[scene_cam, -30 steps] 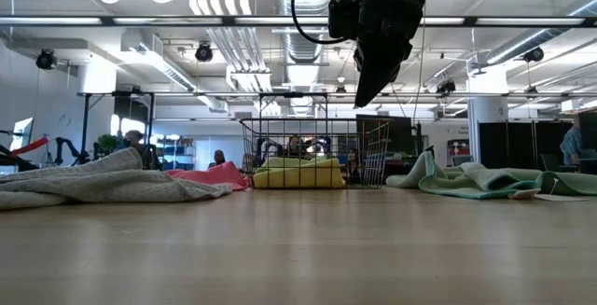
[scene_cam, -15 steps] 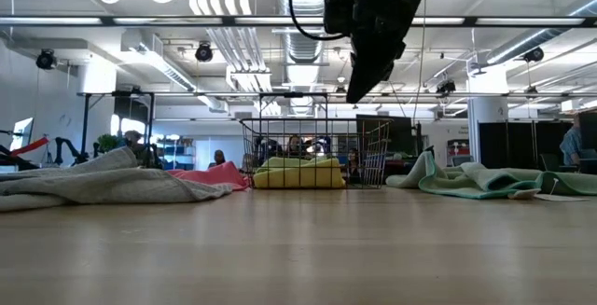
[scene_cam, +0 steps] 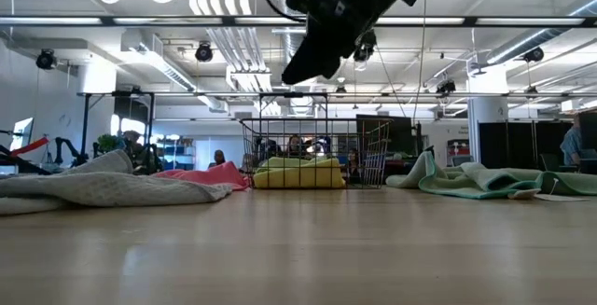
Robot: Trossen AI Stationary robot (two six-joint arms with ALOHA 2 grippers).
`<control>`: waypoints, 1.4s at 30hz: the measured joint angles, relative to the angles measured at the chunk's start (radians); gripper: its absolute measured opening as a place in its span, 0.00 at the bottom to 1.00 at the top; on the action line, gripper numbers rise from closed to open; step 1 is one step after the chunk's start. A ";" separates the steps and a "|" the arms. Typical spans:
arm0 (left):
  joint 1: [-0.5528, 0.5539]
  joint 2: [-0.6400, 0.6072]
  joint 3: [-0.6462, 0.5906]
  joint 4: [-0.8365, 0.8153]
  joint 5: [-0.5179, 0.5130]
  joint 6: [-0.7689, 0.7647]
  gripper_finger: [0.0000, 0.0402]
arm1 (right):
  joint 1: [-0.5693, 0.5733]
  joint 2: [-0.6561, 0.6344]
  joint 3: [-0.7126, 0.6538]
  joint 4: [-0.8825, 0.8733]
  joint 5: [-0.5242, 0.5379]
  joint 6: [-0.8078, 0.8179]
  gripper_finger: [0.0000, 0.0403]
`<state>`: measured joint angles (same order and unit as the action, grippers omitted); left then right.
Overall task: Fold microfiber towels
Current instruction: Fold the gray towel
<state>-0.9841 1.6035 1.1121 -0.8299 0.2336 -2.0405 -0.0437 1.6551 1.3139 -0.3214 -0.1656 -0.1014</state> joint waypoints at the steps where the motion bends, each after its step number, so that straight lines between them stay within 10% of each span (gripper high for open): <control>1: 0.002 -0.001 0.014 -0.017 -0.001 0.027 0.01 | 0.000 0.016 0.008 0.004 0.000 -0.013 0.21; 19: 0.112 -0.002 0.085 -0.053 -0.007 0.476 0.00 | 0.006 0.254 0.221 0.015 -0.100 -0.143 0.21; 42: 0.127 -0.002 0.158 -0.190 -0.191 0.528 0.00 | -0.038 0.700 0.689 -0.199 -0.095 -0.029 0.20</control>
<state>-0.8574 1.6016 1.2702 -1.0199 0.0429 -1.5124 -0.0821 2.3548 2.0034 -0.5205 -0.2603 -0.1305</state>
